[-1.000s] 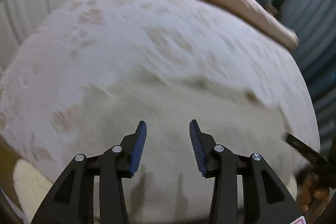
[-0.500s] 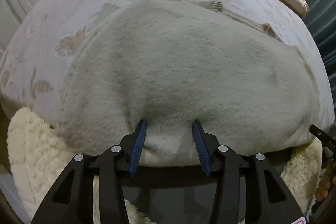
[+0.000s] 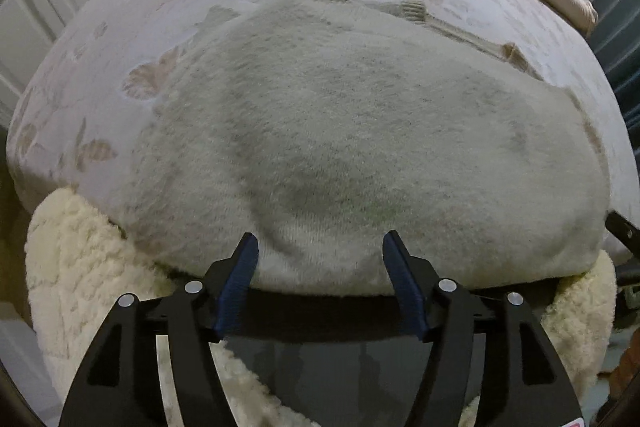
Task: Fold small clothes
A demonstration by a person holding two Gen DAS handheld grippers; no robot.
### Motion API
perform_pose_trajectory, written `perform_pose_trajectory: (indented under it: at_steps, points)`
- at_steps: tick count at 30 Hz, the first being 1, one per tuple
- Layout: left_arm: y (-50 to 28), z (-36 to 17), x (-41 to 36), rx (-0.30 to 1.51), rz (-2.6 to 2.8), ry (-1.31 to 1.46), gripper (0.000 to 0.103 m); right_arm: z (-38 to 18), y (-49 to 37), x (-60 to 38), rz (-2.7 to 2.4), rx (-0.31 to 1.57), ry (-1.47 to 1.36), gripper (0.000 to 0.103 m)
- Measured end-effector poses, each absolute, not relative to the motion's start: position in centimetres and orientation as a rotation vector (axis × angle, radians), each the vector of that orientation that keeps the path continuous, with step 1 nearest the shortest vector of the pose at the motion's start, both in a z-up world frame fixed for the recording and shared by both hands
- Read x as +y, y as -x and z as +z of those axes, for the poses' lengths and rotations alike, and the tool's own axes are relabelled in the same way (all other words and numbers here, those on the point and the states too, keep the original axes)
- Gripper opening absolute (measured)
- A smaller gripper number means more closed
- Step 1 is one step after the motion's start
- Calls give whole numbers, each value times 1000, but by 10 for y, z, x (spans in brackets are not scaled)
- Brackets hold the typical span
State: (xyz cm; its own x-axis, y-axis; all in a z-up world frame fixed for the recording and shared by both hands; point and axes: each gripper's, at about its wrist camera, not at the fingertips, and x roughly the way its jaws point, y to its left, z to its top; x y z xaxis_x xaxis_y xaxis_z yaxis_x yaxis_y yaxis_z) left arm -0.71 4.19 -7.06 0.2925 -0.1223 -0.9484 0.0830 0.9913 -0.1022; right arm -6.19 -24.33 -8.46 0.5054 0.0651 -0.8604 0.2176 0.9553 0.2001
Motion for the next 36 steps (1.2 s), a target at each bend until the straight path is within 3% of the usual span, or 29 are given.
perform_pose_trajectory:
  at_steps: [6,15,27,36]
  points:
    - [9,-52,79,1229,-78,127,68,-86,7,-165,100,1080,-225,23]
    - [-5,-55,155,1225,65,299,72,-127,-27,-136,90,1215,-189,25]
    - [-27,-81,140,1288,-11,311,72,-133,-37,-126,76,1238,-109,30]
    - [-38,-102,142,1313,8,407,82,-135,-38,-124,82,1223,-104,30]
